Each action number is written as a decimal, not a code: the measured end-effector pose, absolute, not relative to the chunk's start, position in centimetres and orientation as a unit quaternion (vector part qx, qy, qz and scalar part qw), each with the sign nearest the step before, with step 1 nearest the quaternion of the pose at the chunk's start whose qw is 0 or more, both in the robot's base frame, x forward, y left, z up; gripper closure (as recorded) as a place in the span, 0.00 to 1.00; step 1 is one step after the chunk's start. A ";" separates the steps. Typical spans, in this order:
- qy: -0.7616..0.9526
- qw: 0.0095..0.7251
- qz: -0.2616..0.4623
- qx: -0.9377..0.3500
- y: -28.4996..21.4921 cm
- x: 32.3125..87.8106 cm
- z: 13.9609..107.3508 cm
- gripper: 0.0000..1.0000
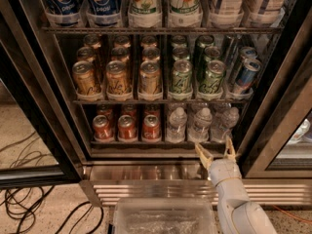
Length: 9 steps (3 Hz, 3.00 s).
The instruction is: Pick water bottle from bottom shelf of fridge
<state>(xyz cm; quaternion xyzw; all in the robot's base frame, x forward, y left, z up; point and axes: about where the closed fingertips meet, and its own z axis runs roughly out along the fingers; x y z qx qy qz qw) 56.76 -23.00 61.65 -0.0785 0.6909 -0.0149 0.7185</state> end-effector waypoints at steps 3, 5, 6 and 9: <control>0.690 0.718 -0.041 -0.073 -25.1 57.9 61.8 0.32; 0.691 0.718 -0.048 -0.068 -25.9 58.4 61.8 0.32; 0.690 0.717 -0.067 -0.065 -27.8 63.1 61.5 0.37; 0.680 0.726 -0.086 -0.062 -28.6 65.3 62.2 0.52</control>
Offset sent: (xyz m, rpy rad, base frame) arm 0.0103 -0.0259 0.0050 -0.0356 -0.0181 -0.0638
